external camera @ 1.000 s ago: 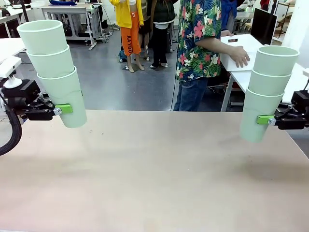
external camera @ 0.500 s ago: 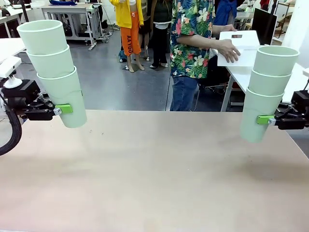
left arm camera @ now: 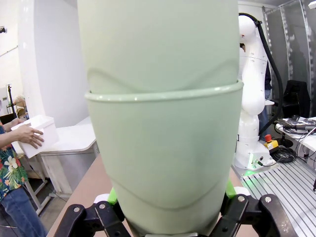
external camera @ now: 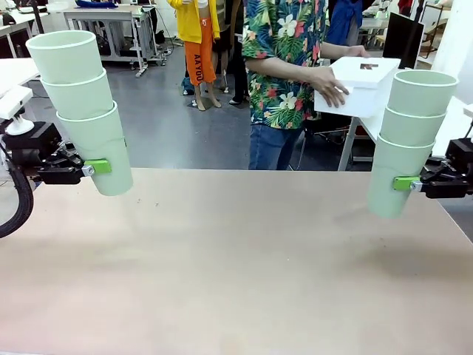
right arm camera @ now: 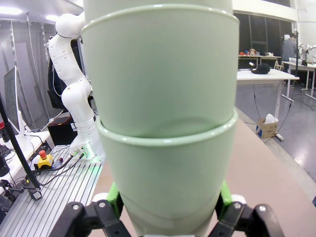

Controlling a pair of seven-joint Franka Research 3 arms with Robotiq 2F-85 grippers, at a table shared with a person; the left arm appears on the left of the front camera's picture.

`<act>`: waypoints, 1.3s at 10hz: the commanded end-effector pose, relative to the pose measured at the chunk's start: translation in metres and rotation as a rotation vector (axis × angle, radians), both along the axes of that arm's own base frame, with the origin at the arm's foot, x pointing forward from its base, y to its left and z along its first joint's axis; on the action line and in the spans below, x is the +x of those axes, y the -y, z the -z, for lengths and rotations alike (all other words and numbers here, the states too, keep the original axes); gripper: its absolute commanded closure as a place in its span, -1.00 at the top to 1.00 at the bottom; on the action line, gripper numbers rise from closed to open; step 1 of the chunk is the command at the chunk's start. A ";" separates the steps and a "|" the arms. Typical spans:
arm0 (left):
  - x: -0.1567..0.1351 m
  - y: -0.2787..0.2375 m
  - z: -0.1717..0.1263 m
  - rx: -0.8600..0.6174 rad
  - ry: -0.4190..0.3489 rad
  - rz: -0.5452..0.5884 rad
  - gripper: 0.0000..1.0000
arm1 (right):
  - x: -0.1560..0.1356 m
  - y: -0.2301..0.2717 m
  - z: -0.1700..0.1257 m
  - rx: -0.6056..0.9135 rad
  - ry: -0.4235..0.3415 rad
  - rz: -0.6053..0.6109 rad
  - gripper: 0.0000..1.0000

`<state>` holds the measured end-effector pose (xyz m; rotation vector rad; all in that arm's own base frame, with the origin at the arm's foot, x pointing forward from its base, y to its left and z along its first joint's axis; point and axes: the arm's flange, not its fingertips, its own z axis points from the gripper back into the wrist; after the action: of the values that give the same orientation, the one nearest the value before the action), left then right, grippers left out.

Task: Stack the cups and store them in the basket.
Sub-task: Place the stack of Reusable plastic cups into the Pantry Basket.

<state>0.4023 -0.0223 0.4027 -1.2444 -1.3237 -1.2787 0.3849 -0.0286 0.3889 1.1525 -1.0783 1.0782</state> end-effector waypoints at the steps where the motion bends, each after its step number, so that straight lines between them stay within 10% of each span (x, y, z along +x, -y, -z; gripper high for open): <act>1: -0.001 0.000 -0.003 -0.007 0.010 0.002 0.67 | 0.001 0.000 -0.005 -0.002 0.012 -0.001 0.74; 13: -0.001 0.000 -0.003 -0.007 0.010 0.002 0.67 | 0.001 0.000 -0.005 -0.002 0.012 -0.001 0.74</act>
<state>0.4023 -0.0223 0.4027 -1.2444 -1.3238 -1.2787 0.3849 -0.0286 0.3889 1.1525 -1.0783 1.0782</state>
